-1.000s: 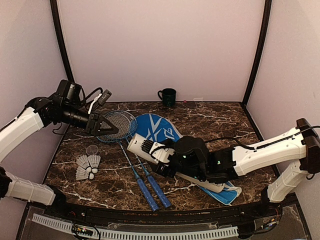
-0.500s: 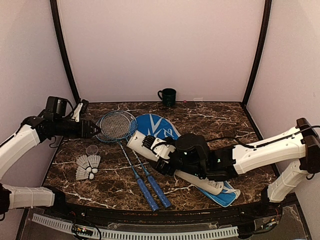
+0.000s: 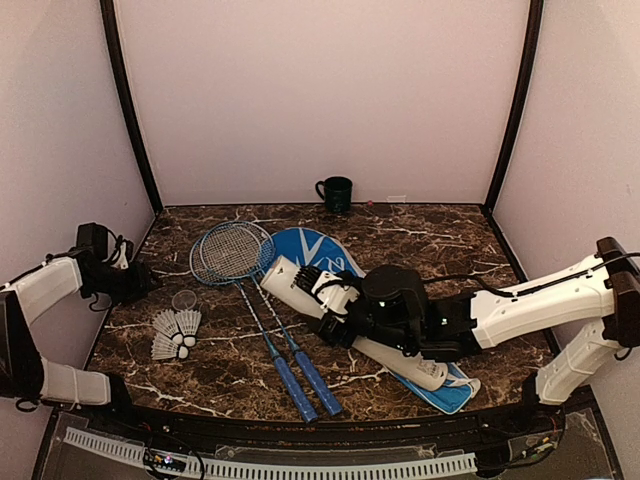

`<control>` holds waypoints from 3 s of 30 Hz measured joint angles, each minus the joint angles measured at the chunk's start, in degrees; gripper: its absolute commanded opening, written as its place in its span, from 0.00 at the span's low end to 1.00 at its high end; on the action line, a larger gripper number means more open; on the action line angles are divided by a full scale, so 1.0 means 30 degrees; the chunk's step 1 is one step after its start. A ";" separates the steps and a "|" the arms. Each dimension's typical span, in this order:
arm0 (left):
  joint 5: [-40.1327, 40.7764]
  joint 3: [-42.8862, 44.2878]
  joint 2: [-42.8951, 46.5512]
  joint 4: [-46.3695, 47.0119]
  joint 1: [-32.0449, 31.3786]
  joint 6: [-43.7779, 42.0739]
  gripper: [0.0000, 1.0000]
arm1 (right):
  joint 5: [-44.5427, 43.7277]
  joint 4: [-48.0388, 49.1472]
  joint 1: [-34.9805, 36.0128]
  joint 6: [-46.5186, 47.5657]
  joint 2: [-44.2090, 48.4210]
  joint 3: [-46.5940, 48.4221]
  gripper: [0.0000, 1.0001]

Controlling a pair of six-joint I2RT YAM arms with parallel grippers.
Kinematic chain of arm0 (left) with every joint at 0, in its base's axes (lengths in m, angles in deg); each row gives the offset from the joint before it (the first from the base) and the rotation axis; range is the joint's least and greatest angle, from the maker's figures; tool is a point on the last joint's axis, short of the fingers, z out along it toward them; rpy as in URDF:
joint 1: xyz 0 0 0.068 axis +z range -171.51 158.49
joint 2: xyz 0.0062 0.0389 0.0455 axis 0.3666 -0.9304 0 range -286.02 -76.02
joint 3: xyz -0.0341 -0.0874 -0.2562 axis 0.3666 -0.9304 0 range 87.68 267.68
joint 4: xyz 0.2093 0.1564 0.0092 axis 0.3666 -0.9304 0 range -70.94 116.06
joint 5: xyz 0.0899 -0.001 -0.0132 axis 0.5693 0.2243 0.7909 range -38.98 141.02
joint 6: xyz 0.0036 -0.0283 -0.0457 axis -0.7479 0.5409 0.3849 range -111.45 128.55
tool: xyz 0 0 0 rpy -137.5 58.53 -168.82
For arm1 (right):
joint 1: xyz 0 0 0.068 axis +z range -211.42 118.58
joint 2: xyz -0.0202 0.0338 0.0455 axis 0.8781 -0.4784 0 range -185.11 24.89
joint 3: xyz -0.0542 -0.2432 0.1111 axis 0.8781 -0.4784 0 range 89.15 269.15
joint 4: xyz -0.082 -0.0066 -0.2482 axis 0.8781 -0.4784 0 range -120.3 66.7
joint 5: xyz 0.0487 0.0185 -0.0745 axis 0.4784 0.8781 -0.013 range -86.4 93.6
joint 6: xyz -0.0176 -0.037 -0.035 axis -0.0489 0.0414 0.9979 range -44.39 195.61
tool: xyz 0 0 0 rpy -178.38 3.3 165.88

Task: Pack up the badminton gear
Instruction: Pick up the shuttlecock from the center of the board.

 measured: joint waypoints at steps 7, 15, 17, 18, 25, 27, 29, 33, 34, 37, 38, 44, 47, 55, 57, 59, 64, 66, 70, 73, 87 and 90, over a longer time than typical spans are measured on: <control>-0.0525 -0.0204 -0.1989 0.0219 0.0029 0.0102 0.49 | 0.0131 0.0532 -0.0386 -0.0182 0.0532 -0.0495 0.71; -0.1690 -0.0255 -0.2907 0.0277 0.0029 0.0342 0.46 | 0.0306 0.0648 -0.0605 -0.0284 0.0597 -0.0561 0.71; -0.1821 -0.0255 -0.2900 0.0131 0.0029 0.0525 0.46 | 0.0364 0.0656 -0.0627 -0.0277 0.0597 -0.0561 0.71; -0.1865 -0.0255 -0.2900 0.0015 0.0029 0.0590 0.46 | 0.0401 0.0656 -0.0641 -0.0284 0.0597 -0.0561 0.71; -0.1807 -0.0255 -0.2543 -0.0954 0.0029 0.1144 0.47 | 0.0772 0.0758 -0.0765 -0.0277 0.0597 -0.0590 0.71; -0.1829 -0.0248 -0.2528 -0.1173 0.0029 0.1166 0.46 | 0.0823 0.0765 -0.0772 -0.0270 0.0597 -0.0597 0.71; -0.1851 -0.0248 -0.2535 -0.1464 0.0029 0.1209 0.43 | 0.0852 0.0765 -0.0780 -0.0270 0.0597 -0.0597 0.71; -0.1967 -0.0248 -0.2623 -0.1719 0.0022 0.1253 0.38 | 0.0860 0.0780 -0.0816 -0.0277 0.0597 -0.0597 0.71; -0.2018 -0.0248 -0.2710 -0.1719 -0.0007 0.1246 0.37 | 0.0860 0.0780 -0.0823 -0.0277 0.0597 -0.0597 0.71; -0.2149 -0.0248 -0.3220 -0.1734 -0.0175 0.1239 0.35 | 0.0860 0.0787 -0.0860 -0.0277 0.0597 -0.0597 0.72; -0.2193 -0.0248 -0.3381 -0.1741 -0.0262 0.1239 0.34 | 0.0860 0.0787 -0.0860 -0.0277 0.0597 -0.0597 0.72; -0.2550 -0.0248 -0.3971 -0.1749 -0.0750 0.1217 0.23 | 0.0918 0.0794 -0.0889 -0.0277 0.0597 -0.0597 0.72; -0.2667 -0.0248 -0.4080 -0.1756 -0.0852 0.1188 0.18 | 0.0933 0.0794 -0.0925 -0.0277 0.0597 -0.0597 0.72; -0.2849 -0.0248 -0.4080 -0.1807 -0.1049 0.1202 0.08 | 0.0991 0.0823 -0.0998 -0.0284 0.0597 -0.0597 0.71; -0.2922 -0.0248 -0.4080 -0.1814 -0.1064 0.1209 0.04 | 0.0991 0.0831 -0.0998 -0.0284 0.0597 -0.0597 0.71; -0.2994 -0.0248 -0.4080 -0.1821 -0.1071 0.1151 0.02 | 0.0991 0.0831 -0.0998 -0.0284 0.0590 -0.0605 0.72; -0.3060 -0.0248 -0.4080 -0.1894 -0.1129 0.1122 0.00 | 0.0991 0.0925 -0.0998 -0.0284 0.0597 -0.0648 0.71; -0.3075 -0.0248 -0.4051 -0.1996 -0.1137 0.1115 0.00 | 0.0991 0.0954 -0.0998 -0.0284 0.0597 -0.0663 0.72; -0.3104 -0.0131 -0.3927 -0.2193 -0.1137 0.1078 0.00 | 0.0998 0.0969 -0.0998 -0.0284 0.0597 -0.0670 0.71; -0.3118 0.0007 -0.3432 -0.2244 -0.1137 0.1042 0.00 | 0.0998 0.0984 -0.0998 -0.0284 0.0597 -0.0678 0.72; -0.2149 0.2280 -0.0590 -0.3220 -0.1137 0.0634 0.00 | 0.0998 0.1071 -0.0998 -0.0284 0.0590 -0.0721 0.71; -0.1902 0.3089 -0.0408 -0.3504 -0.1137 0.0619 0.00 | 0.1005 0.1071 -0.0998 -0.0284 0.0590 -0.0721 0.72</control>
